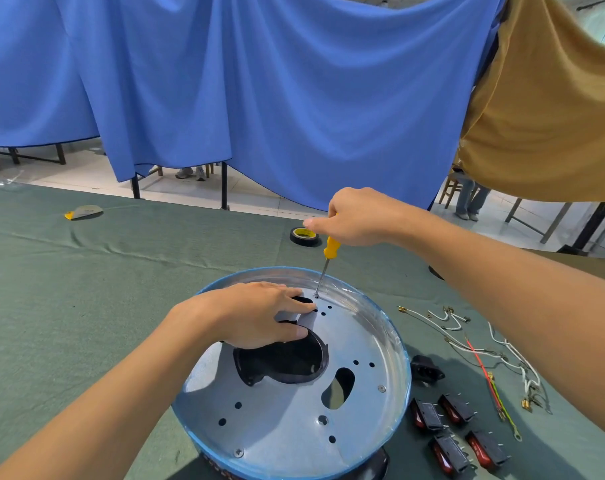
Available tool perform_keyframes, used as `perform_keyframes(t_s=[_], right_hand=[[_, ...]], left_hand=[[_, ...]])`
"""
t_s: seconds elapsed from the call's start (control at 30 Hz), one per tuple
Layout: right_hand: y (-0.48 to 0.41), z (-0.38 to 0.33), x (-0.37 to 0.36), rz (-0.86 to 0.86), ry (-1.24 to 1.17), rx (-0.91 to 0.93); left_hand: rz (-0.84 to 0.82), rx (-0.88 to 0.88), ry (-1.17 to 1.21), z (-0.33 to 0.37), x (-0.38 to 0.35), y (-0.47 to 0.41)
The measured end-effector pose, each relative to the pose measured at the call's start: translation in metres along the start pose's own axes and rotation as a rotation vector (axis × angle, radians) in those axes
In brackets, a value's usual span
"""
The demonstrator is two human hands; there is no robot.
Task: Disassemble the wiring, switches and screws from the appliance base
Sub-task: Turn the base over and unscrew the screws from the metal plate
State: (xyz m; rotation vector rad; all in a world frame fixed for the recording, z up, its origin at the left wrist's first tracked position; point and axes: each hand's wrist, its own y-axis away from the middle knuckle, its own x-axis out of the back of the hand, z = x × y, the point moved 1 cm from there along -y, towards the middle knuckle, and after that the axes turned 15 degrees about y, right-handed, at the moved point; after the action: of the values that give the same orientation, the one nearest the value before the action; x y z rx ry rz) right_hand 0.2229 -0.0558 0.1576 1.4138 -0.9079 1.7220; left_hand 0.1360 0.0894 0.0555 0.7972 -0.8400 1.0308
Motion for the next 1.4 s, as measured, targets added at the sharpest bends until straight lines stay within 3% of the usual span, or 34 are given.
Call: perform_keyframes(t_s=[0.23, 0.4, 0.57, 0.73, 1.17, 1.4], right_hand=[[0.0006, 0.0007, 0.0025, -0.055, -0.027, 0.023], [0.0025, 0.0004, -0.0001, 0.029, -0.015, -0.009], [0.003, -0.0018, 0.0038, -0.053, -0.089, 0.032], [0.0042, -0.0007, 0.002, 0.009, -0.043, 0.011], [0.0062, -0.0025, 0.0043, -0.027, -0.041, 0.056], [0.0057, -0.0004, 0.0038, -0.001, 0.087, 0.048]], left_hand=[[0.006, -0.011, 0.002, -0.0005, -0.0001, -0.0008], [0.004, -0.009, 0.002, -0.0004, -0.0004, -0.0003], [-0.004, 0.0, 0.003, 0.0002, 0.0005, 0.0], [0.0, 0.01, 0.007, -0.0001, -0.0001, 0.0004], [-0.001, 0.002, -0.003, -0.0012, -0.0002, -0.0009], [0.001, -0.01, -0.006, -0.0018, -0.0007, -0.0013]])
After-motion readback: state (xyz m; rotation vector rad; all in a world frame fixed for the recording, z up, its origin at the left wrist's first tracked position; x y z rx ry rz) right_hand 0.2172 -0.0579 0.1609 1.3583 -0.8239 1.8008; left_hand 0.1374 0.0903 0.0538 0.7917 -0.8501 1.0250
